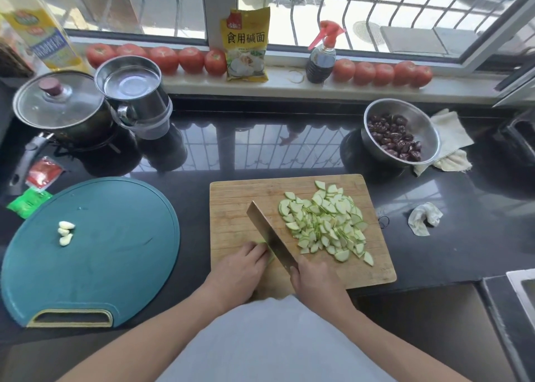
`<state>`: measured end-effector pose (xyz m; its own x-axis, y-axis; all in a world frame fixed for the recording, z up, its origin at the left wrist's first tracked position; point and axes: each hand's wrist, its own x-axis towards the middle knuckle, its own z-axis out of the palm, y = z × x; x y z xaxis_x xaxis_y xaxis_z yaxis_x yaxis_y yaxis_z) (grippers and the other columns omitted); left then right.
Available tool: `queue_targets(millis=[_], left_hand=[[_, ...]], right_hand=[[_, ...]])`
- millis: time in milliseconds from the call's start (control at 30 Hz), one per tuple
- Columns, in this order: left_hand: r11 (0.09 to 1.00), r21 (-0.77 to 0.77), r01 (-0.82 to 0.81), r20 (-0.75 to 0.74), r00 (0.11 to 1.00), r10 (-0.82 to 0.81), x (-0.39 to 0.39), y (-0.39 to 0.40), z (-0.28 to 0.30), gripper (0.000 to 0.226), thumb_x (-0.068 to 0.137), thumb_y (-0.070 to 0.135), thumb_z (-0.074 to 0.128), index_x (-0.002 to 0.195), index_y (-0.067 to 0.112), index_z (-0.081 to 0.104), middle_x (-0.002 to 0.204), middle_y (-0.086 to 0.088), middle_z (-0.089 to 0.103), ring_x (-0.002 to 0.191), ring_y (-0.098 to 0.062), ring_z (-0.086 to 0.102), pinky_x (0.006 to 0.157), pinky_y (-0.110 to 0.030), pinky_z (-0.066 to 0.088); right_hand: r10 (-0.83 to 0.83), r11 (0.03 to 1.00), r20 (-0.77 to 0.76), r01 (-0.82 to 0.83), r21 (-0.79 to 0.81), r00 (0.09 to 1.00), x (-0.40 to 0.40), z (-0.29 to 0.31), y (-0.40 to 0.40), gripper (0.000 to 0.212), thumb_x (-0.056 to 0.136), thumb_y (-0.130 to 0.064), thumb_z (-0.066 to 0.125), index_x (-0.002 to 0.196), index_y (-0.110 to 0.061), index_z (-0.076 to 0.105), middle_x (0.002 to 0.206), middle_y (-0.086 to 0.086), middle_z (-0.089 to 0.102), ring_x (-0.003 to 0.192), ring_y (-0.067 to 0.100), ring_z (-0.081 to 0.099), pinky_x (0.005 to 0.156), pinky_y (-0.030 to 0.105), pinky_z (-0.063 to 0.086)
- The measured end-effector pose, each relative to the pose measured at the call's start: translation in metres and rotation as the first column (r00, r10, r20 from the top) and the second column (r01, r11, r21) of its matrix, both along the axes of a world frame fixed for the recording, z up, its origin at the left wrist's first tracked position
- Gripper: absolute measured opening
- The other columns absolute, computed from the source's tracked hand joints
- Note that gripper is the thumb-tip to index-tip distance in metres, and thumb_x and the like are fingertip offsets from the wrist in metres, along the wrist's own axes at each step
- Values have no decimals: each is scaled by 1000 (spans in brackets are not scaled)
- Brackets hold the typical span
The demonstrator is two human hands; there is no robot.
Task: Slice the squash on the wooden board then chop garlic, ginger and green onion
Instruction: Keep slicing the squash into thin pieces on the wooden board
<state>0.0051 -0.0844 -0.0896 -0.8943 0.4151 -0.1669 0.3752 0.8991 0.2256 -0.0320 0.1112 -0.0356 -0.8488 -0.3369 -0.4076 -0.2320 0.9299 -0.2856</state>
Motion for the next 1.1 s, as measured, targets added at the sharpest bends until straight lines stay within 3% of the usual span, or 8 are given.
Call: queue_targets(millis=[133, 300, 500, 600, 700, 867, 1100], left_hand=[[1000, 11, -15, 21, 1000, 15, 0, 0, 4, 63, 94, 25, 56, 152, 9, 38, 148, -3, 45, 130, -23, 47, 98, -29, 51], [999, 31, -32, 67, 997, 30, -1, 0, 5, 65, 95, 24, 53, 155, 12, 31, 153, -1, 37, 134, -21, 41, 96, -29, 51], [999, 27, -20, 57, 998, 18, -1, -2, 6, 61, 94, 24, 53, 151, 15, 36, 145, 0, 40, 124, -20, 44, 90, -30, 52], [999, 38, -24, 71, 997, 21, 2, -2, 5, 60, 94, 28, 56, 149, 15, 36, 141, 0, 40, 125, -20, 43, 92, -30, 51], [999, 40, -31, 88, 996, 28, 2, -3, 5, 62, 92, 22, 58, 148, 10, 37, 146, -4, 38, 133, -23, 40, 95, -34, 52], [998, 43, -51, 85, 995, 47, 1, -2, 6, 61, 87, 13, 58, 146, 8, 43, 145, -6, 44, 131, -24, 45, 86, -35, 58], [998, 33, -44, 82, 996, 42, -1, -1, 4, 64, 88, 14, 55, 150, 11, 38, 145, -4, 43, 131, -22, 44, 91, -32, 55]], right_hand=[[42, 998, -10, -41, 49, 999, 3, 3, -1, 21, 100, -31, 40, 91, -16, 51, 77, 9, 59, 74, 32, 59, 63, 40, 48], [50, 994, -7, -50, 95, 999, 5, -6, 2, 18, 97, -24, 42, 80, -20, 40, 63, -1, 40, 62, 27, 49, 54, 36, 38], [59, 994, -24, -56, 91, 998, -7, -23, -20, 16, 99, -20, 42, 83, -19, 39, 77, 8, 62, 72, 32, 64, 53, 34, 38], [-17, 1000, -10, 17, 9, 1000, -11, -18, -20, 19, 100, -25, 44, 82, -18, 43, 70, 1, 56, 67, 27, 61, 54, 35, 42], [-37, 998, -28, 36, -41, 999, -8, -9, -10, 21, 99, -30, 44, 82, -17, 46, 62, -1, 50, 61, 26, 54, 53, 35, 37], [46, 999, -10, -46, 29, 999, 3, 3, -2, 18, 99, -30, 42, 92, -16, 50, 63, 0, 42, 63, 28, 47, 56, 37, 38], [66, 991, -19, -64, 117, 998, 5, -2, -2, 16, 96, -22, 42, 80, -20, 40, 61, -4, 35, 60, 25, 43, 53, 36, 29]])
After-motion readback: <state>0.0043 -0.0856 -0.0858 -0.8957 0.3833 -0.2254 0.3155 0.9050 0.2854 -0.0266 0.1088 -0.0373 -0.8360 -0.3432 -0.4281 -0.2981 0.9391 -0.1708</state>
